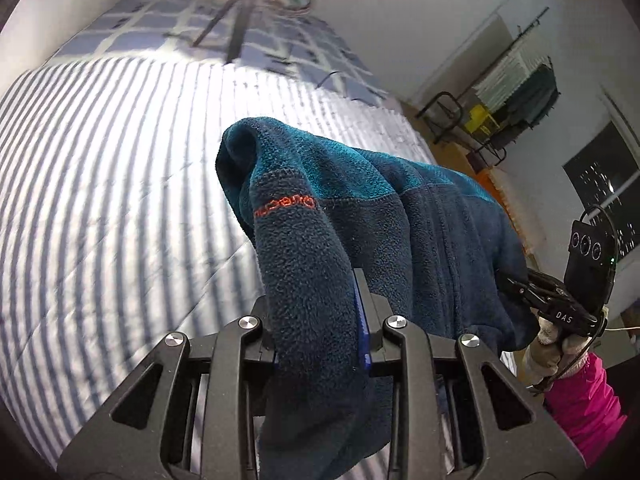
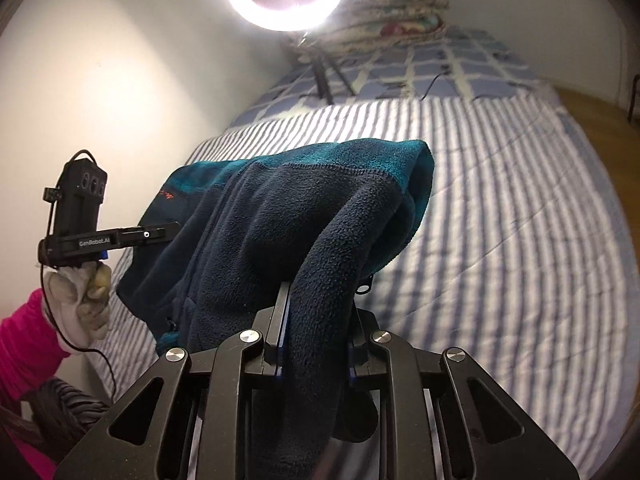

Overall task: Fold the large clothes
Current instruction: 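Lift the folded fleece with both tools and carry it toward the pillows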

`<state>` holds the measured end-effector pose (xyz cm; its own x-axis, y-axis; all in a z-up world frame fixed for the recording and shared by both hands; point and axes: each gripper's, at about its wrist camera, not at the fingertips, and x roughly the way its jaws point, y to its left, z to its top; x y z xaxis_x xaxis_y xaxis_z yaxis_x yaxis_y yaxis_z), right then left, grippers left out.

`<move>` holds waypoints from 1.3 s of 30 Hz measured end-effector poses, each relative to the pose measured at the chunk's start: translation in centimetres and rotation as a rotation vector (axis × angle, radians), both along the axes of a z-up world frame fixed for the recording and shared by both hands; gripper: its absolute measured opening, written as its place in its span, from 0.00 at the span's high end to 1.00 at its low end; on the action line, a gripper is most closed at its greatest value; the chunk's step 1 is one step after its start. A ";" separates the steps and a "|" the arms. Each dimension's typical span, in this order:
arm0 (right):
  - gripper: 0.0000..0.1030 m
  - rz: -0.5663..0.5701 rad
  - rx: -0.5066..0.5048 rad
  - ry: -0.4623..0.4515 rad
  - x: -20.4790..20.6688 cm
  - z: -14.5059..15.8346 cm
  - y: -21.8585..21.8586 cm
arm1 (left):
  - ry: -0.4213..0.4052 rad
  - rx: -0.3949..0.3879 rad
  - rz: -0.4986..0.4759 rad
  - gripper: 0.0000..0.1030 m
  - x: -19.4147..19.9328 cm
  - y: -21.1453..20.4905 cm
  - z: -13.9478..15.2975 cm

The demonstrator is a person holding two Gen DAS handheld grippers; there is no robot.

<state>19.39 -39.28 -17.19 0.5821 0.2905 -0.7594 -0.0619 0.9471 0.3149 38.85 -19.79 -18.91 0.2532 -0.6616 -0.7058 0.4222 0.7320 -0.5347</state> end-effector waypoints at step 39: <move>0.82 -0.259 -0.288 -0.072 16.3 -0.5 -28.3 | -0.069 -0.105 -0.068 0.76 21.0 -33.6 -4.9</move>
